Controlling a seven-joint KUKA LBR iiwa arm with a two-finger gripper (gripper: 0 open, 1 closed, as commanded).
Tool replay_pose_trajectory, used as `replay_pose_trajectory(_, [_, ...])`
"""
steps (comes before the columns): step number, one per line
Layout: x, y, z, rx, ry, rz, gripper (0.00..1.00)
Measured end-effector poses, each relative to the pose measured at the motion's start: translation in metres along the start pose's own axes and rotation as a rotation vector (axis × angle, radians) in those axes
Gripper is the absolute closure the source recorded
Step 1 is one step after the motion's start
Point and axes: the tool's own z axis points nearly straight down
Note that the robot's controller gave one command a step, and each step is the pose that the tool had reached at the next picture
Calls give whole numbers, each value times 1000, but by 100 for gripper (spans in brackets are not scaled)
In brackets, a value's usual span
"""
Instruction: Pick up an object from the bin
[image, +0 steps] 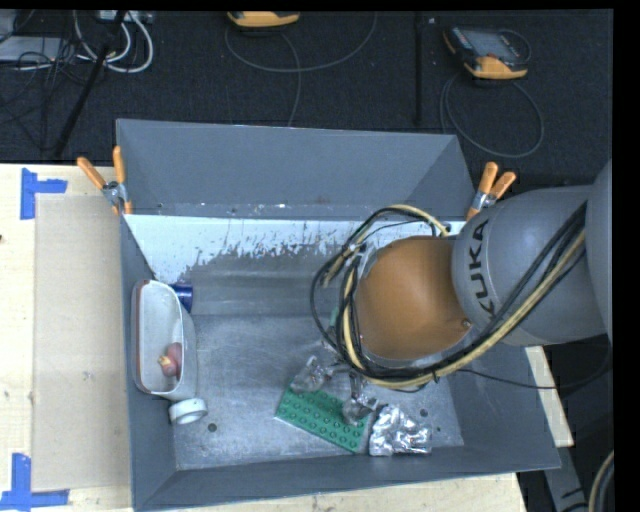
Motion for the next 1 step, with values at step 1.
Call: replay_pose_trajectory(1, [-9, -1, -105, -16, 17, -16, 100])
